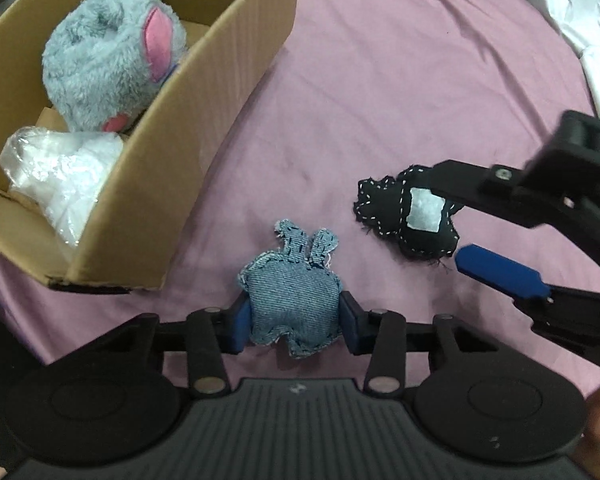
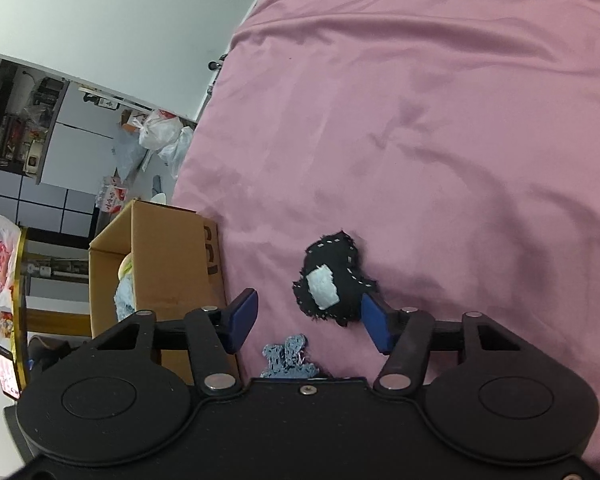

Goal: Organize soft objects
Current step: 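Close the right gripper on the black patch with white square, then carry the denim bunny and black patch over the box with both grippers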

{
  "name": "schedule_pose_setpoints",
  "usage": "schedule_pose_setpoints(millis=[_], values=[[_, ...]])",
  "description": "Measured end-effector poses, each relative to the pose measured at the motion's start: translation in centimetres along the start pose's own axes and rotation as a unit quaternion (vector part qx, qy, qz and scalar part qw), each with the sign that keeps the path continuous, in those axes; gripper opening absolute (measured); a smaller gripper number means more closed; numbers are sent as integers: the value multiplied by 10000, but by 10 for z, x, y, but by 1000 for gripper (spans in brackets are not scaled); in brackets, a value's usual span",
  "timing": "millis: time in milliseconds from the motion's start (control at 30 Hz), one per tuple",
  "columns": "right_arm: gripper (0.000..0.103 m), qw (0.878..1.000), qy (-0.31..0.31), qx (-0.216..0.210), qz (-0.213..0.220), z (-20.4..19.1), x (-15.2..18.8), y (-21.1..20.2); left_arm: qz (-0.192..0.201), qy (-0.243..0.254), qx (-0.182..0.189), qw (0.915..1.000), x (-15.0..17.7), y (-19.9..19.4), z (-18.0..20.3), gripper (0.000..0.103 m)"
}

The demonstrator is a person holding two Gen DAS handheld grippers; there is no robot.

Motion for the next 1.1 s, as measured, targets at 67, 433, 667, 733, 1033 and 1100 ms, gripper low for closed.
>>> schedule_pose_setpoints(millis=[67, 433, 667, 733, 1033, 1100], values=[[57, 10000, -53, -32, 9, -1, 0, 1, 38, 22, 78, 10000, 0, -6, -1, 43], [52, 9988, -346, 314, 119, -9, -2, 14, 397, -145, 248, 9988, -9, -48, -16, 43], [36, 9943, -707, 792, 73, -13, 0, 25, 535, -291, 444, 9972, -12, -70, -22, 43], [32, 9935, -746, 859, 82, -13, 0, 26, 536, -329, 515, 9967, -15, -70, -22, 43], [20, 9960, -492, 707, 218, -8, 3, 9, 780, -521, 898, 9915, -22, -104, -31, 43], [20, 9966, -431, 630, 296, -8, 4, 3, 851, -585, 981, 9898, -25, -113, -36, 43]])
Point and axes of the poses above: each gripper's, at about its wrist camera, not at the fingertips, and y roughly the way its jaws point, z to its right, x to its underside, the point moved 1 cm from there along y, roughly the way its jaws point, and after that the axes turned 5 degrees about z, right-handed, at the moved point
